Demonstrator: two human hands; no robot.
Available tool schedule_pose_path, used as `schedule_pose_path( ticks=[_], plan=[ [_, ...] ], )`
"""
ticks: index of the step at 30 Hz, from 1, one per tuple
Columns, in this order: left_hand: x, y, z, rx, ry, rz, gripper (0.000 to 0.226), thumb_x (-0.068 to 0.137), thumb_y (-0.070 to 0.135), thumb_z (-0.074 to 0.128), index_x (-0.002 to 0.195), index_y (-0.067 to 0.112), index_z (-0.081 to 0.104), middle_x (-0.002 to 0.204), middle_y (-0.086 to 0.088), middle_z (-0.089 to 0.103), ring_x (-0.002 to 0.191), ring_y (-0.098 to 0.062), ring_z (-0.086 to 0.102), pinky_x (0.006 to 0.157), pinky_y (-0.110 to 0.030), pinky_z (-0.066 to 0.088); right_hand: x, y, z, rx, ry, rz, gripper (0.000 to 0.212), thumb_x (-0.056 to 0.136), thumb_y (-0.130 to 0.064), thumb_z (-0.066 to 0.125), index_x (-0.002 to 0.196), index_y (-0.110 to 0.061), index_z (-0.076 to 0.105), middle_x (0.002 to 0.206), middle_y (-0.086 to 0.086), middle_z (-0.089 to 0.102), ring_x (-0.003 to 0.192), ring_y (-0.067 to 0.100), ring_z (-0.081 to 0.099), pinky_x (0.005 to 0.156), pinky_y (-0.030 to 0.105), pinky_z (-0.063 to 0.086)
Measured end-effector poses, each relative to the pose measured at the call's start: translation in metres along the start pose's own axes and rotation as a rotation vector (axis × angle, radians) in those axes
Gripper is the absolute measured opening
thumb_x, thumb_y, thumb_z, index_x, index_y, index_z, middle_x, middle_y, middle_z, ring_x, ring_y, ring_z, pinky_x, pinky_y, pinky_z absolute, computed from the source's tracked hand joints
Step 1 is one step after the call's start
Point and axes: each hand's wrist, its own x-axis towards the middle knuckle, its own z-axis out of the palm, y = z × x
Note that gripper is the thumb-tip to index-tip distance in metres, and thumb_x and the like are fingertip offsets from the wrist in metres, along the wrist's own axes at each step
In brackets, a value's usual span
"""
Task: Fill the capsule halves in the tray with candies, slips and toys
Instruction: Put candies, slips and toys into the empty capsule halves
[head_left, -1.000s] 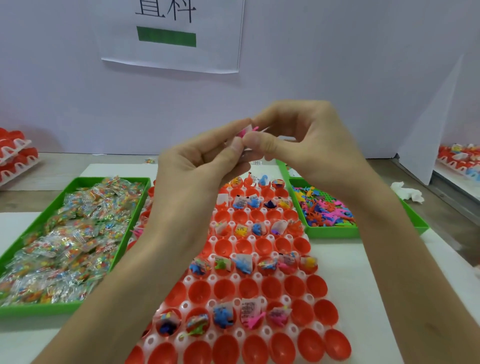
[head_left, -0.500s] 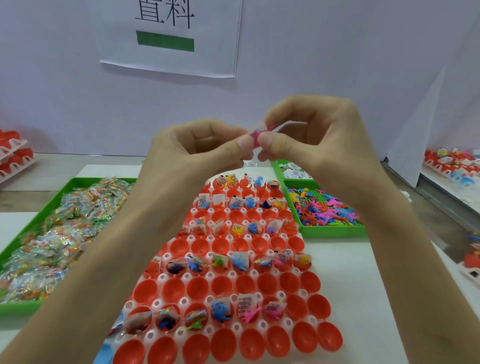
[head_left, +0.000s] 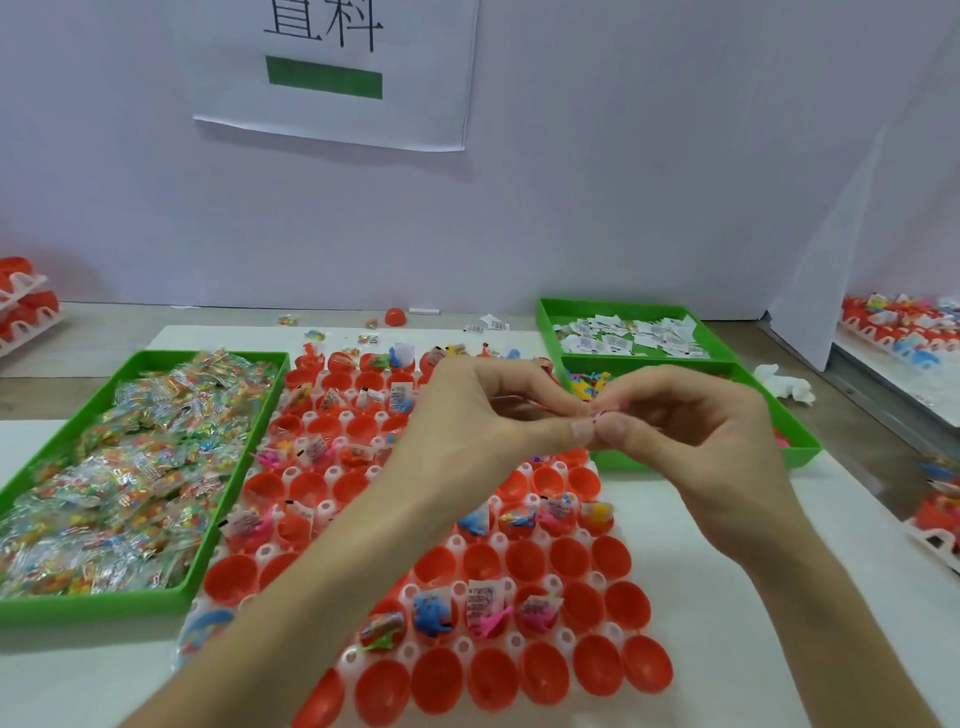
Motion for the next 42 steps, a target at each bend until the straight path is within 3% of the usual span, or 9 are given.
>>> schedule_pose_path(
  ticks=[3,6,9,13,22,34,38,42],
  plan=[
    [0.000,0.002,-0.004,0.107,-0.060,-0.019,0.010,0.076,0.015,0.085,0.084,0.018,0.081,0.084,0.000,0.078,0.081,-0.018,0.075,0.079,-0.026,0.060,-0.005,-0.005,-0.008,0.008,-0.032,0.057,0.013,0.074,-0.028,0.083,0.081,-0.019,0.078,0.077,0.003,0.075,0.071,0.018,0.073,0.068,0.024,0.058],
    [0.001,0.011,-0.017,0.118,0.004,0.016,0.011,0.082,0.011,0.080,0.091,0.017,0.079,0.088,0.003,0.079,0.081,-0.016,0.076,0.079,-0.021,0.059,-0.019,-0.006,-0.015,-0.153,-0.155,0.149,0.006,0.073,-0.013,0.081,0.077,-0.012,0.077,0.076,0.006,0.075,0.071,0.021,0.073,0.068,0.024,0.057],
    [0.003,0.021,-0.036,-0.005,0.098,0.047,0.009,0.087,0.005,0.072,0.092,0.011,0.076,0.090,-0.005,0.078,0.082,-0.018,0.076,0.076,-0.020,0.059,-0.039,-0.006,-0.016,-0.377,-0.306,0.225,0.009,0.075,-0.014,0.085,0.078,-0.020,0.079,0.078,-0.002,0.075,0.073,0.017,0.071,0.070,0.022,0.054],
    [0.003,0.029,-0.051,-0.056,0.139,0.073,0.011,0.090,0.005,0.067,0.092,0.013,0.074,0.094,-0.006,0.078,0.083,-0.018,0.075,0.075,-0.023,0.059,-0.053,-0.006,-0.016,-0.525,-0.340,0.253,0.015,0.077,-0.015,0.086,0.075,-0.028,0.078,0.077,-0.008,0.073,0.075,0.015,0.068,0.074,0.022,0.049],
    [0.003,0.034,-0.061,-0.065,0.196,0.108,0.011,0.093,0.006,0.063,0.095,0.013,0.072,0.097,-0.005,0.078,0.085,-0.021,0.076,0.074,-0.022,0.059,-0.048,-0.015,-0.002,-0.554,-0.366,0.218,0.018,0.078,-0.013,0.083,0.075,-0.029,0.076,0.076,-0.012,0.071,0.073,0.014,0.065,0.069,0.020,0.050],
    [0.009,0.033,-0.091,-0.087,0.239,0.174,0.019,0.092,0.008,0.063,0.087,0.023,0.074,0.096,-0.001,0.078,0.081,-0.017,0.075,0.073,-0.023,0.060,-0.049,0.000,0.002,-0.680,-0.476,0.242,0.011,0.077,-0.028,0.084,0.078,-0.035,0.075,0.087,-0.014,0.061,0.084,0.011,0.057,0.070,0.020,0.046],
    [0.013,0.027,-0.130,0.008,0.296,0.153,0.022,0.096,0.013,0.060,0.088,0.027,0.075,0.101,0.002,0.078,0.085,-0.015,0.075,0.074,-0.024,0.061,-0.047,0.000,-0.002,-0.596,-0.497,0.271,0.011,0.078,-0.031,0.084,0.087,-0.034,0.078,0.084,-0.013,0.065,0.081,0.013,0.060,0.069,0.021,0.048],
    [0.016,0.004,-0.182,0.279,0.355,-0.009,0.014,0.096,0.025,0.064,0.094,0.029,0.077,0.101,0.007,0.078,0.087,-0.009,0.075,0.074,-0.027,0.060,-0.045,-0.002,-0.006,-0.561,-0.485,0.280,0.015,0.079,-0.040,0.082,0.092,-0.036,0.077,0.085,-0.015,0.067,0.083,0.013,0.062,0.072,0.019,0.049]
  ],
)
